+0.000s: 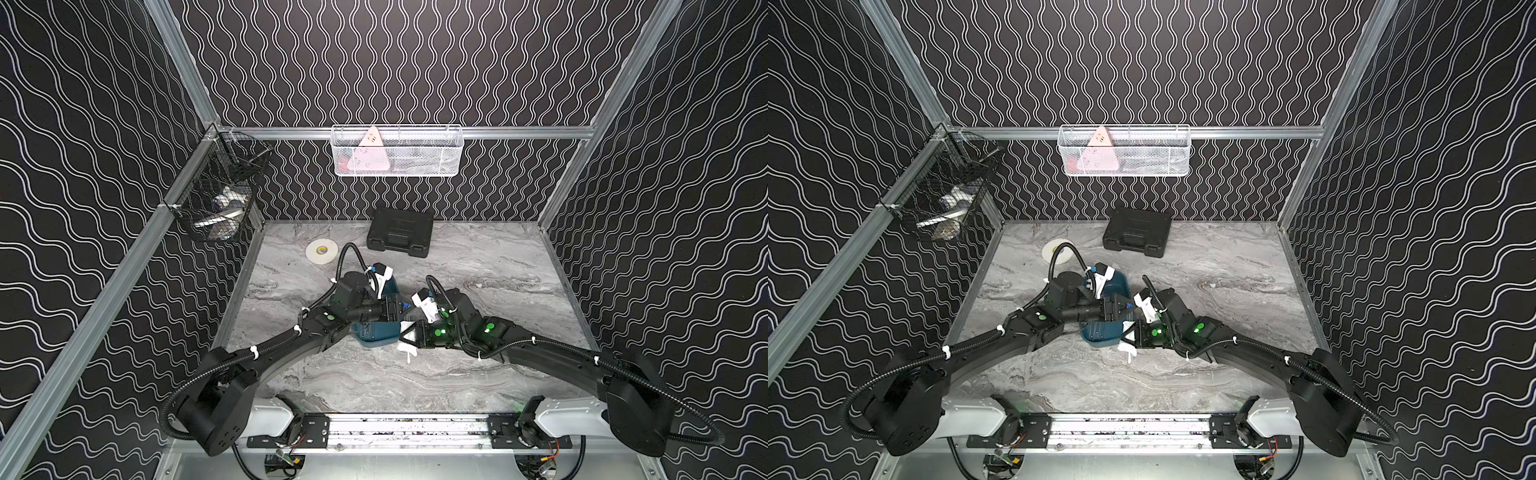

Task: Wipe the exteriors of test tubes
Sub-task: Wipe the dirt from the test tube.

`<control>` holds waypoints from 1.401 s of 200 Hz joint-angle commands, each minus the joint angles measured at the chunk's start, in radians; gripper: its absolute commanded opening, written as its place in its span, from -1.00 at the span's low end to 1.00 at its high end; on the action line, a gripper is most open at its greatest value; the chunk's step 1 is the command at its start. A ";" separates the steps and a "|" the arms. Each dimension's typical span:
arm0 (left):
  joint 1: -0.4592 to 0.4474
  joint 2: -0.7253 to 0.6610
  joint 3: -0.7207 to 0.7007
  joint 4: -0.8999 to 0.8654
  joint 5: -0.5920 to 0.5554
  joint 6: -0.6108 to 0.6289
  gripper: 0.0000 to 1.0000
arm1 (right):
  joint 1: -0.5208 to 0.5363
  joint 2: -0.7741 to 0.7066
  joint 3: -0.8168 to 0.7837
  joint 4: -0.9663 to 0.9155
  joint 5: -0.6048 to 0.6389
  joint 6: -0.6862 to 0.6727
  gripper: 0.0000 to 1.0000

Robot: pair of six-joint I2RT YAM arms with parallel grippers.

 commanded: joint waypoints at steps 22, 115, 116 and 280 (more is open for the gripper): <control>0.001 -0.031 -0.027 0.040 -0.037 0.010 0.07 | 0.005 0.006 0.008 0.013 -0.052 -0.008 -0.68; 0.000 0.011 -0.044 0.089 -0.036 -0.032 -0.58 | 0.010 -0.003 0.029 0.018 -0.059 -0.012 -0.67; 0.001 0.011 -0.044 0.089 -0.036 -0.033 -0.59 | 0.011 -0.003 0.028 0.019 -0.060 -0.011 -0.67; 0.001 -0.031 -0.099 0.144 -0.064 -0.139 -0.24 | -0.009 0.027 0.075 0.009 -0.041 -0.045 -0.68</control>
